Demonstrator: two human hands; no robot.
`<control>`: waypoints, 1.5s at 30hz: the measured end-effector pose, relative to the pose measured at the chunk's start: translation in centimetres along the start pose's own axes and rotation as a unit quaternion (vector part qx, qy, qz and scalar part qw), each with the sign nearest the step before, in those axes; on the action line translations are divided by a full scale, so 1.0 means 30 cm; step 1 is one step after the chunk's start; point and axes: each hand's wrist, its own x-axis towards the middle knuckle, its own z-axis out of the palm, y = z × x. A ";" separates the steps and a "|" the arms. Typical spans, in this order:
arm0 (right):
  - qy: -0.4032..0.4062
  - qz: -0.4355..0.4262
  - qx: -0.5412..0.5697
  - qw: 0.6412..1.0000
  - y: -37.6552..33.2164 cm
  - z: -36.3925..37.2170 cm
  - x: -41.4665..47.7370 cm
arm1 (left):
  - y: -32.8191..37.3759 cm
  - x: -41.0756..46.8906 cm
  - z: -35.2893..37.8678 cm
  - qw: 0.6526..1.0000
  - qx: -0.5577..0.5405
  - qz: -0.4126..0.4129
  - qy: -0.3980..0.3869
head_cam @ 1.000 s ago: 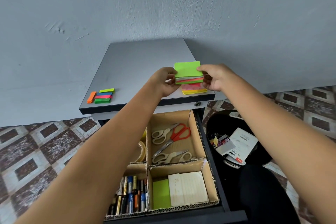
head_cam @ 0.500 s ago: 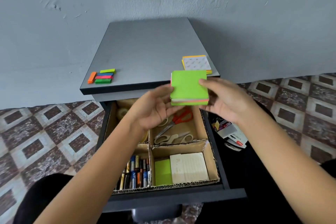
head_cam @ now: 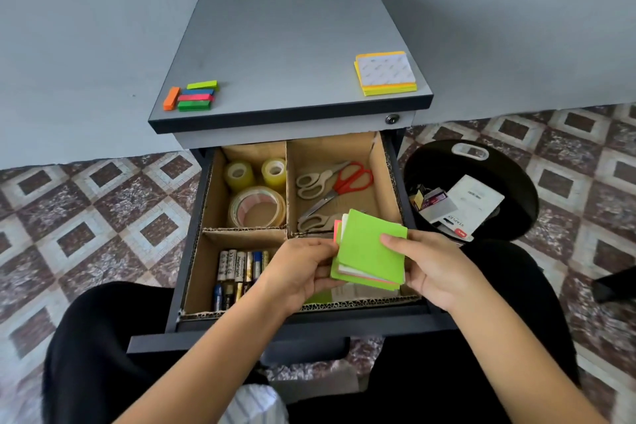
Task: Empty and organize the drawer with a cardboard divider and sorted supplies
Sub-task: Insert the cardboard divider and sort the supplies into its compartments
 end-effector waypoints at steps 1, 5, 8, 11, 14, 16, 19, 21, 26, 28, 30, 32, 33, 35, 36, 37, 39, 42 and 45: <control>0.006 0.002 -0.001 1.000 0.003 -0.009 -0.001 | -0.008 -0.001 0.003 1.000 0.009 0.001 0.010; 0.023 -0.009 -0.001 1.000 0.004 -0.039 -0.005 | -0.027 -0.008 0.008 0.999 0.005 -0.001 0.032; 0.026 -0.016 -0.012 0.999 0.001 -0.046 -0.007 | -0.034 -0.007 0.007 0.999 -0.026 -0.016 0.037; 0.031 -0.025 -0.033 0.999 0.001 -0.048 -0.004 | -0.044 0.001 0.003 0.998 -0.037 -0.022 0.049; 0.042 -0.038 -0.045 0.997 -0.003 -0.055 -0.003 | -0.050 0.008 0.002 0.996 -0.056 -0.035 0.052; 0.053 -0.052 -0.050 0.996 -0.013 -0.065 -0.003 | -0.053 0.015 -0.004 0.996 -0.054 -0.046 0.056; 0.073 -0.067 -0.023 0.995 -0.038 -0.093 0.005 | -0.051 0.033 -0.011 0.995 -0.030 -0.066 0.062; 0.076 -0.073 0.001 0.994 -0.059 -0.109 0.011 | -0.044 0.042 0.003 0.994 -0.012 -0.089 0.054; 0.063 -0.092 0.015 0.994 -0.096 -0.113 0.023 | -0.042 0.087 0.066 0.990 0.024 -0.134 0.047; 0.057 -0.094 0.021 0.994 -0.100 -0.111 0.023 | -0.053 0.116 0.087 0.988 0.052 -0.132 0.055; 0.053 -0.094 0.020 0.994 -0.100 -0.109 0.026 | -0.058 0.126 0.100 0.986 0.073 -0.129 0.071; 0.052 -0.091 0.015 0.994 -0.098 -0.108 0.028 | -0.060 0.121 0.104 0.986 0.078 -0.123 0.085; 0.053 -0.089 0.014 0.995 -0.097 -0.108 0.029 | -0.061 0.116 0.104 0.986 0.078 -0.120 0.089; 0.056 -0.087 0.013 0.995 -0.096 -0.109 0.033 | -0.064 0.110 0.099 0.986 0.072 -0.117 0.091; 0.056 -0.087 0.014 0.995 -0.096 -0.110 0.033 | -0.064 0.110 0.097 0.987 0.071 -0.117 0.089; 0.057 -0.086 0.015 0.995 -0.096 -0.110 0.034 | -0.064 0.109 0.095 0.986 0.072 -0.120 0.088; 0.055 -0.087 0.016 0.995 -0.093 -0.107 0.036 | -0.060 0.113 0.089 0.985 0.078 -0.127 0.085; 0.044 -0.090 0.012 0.995 -0.088 -0.101 0.033 | -0.045 0.113 0.071 0.984 0.071 -0.147 0.075; 0.045 -0.086 0.009 0.995 -0.081 -0.089 0.027 | -0.024 0.095 0.040 0.986 0.024 -0.159 0.046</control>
